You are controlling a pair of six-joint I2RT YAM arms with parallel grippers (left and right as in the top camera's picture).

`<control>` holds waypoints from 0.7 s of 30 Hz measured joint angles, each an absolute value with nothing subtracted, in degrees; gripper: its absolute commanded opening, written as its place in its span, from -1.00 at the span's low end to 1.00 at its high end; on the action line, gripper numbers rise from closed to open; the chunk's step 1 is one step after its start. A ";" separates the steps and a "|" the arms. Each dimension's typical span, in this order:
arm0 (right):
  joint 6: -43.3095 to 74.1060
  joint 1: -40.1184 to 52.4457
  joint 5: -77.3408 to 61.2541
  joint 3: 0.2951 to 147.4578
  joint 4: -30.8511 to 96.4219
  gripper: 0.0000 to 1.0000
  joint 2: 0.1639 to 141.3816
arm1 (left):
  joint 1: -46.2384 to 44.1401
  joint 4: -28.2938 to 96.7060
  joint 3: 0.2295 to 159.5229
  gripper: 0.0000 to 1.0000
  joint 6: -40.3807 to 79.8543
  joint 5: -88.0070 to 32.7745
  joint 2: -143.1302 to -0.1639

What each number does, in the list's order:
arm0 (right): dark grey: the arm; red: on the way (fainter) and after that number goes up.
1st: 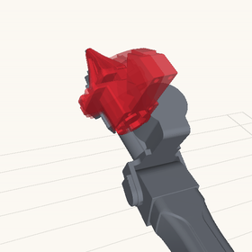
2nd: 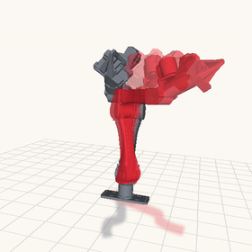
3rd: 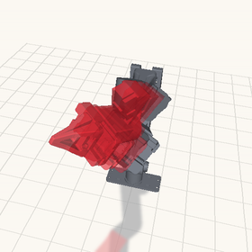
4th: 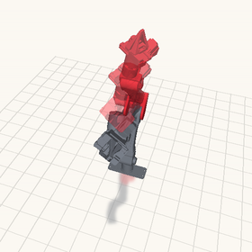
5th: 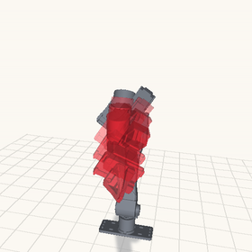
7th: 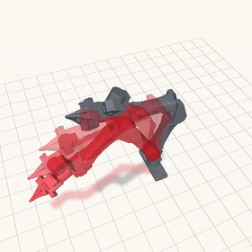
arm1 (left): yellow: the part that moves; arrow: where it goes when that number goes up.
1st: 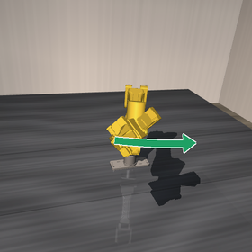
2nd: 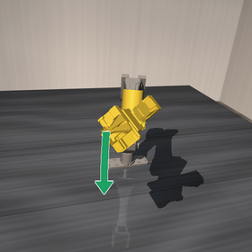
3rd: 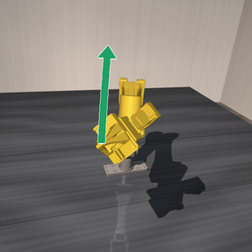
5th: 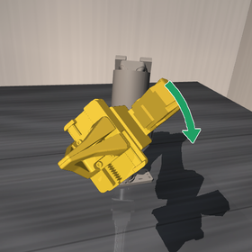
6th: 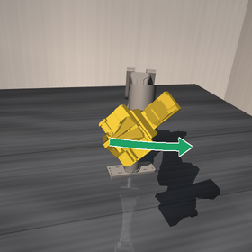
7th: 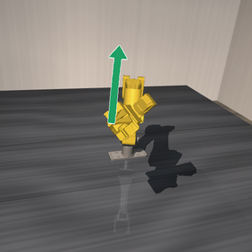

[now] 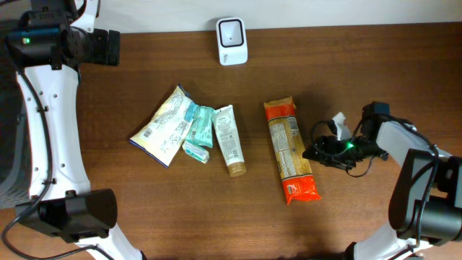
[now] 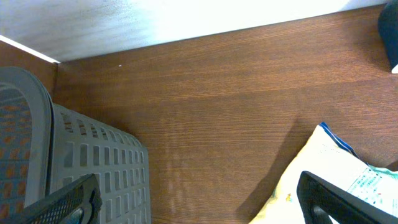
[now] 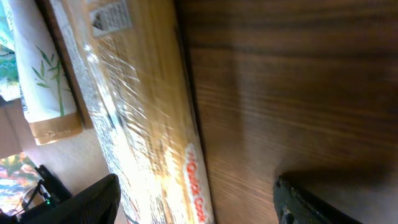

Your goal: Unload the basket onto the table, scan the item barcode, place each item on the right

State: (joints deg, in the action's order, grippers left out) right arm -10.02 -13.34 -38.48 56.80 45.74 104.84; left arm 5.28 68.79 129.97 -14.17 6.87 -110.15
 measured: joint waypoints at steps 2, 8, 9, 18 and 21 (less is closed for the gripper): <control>-9.98 -11.09 -38.46 56.84 44.38 0.56 104.86 | 5.28 68.79 129.97 0.98 -14.17 6.87 -110.15; -4.62 -3.27 -39.59 58.94 35.83 -0.65 109.36 | 5.28 68.73 129.97 0.98 -14.17 6.85 -110.15; -4.29 -3.20 -41.43 59.09 35.20 -0.85 110.80 | 5.28 68.84 129.97 0.98 -14.17 6.87 -110.15; -4.47 -3.27 -41.30 62.19 45.67 -0.92 109.51 | 5.28 68.77 129.97 0.98 -14.17 6.87 -110.15; -1.45 -3.16 -30.48 62.26 50.72 -0.92 101.25 | 5.28 68.79 129.97 0.98 -14.20 6.90 -110.15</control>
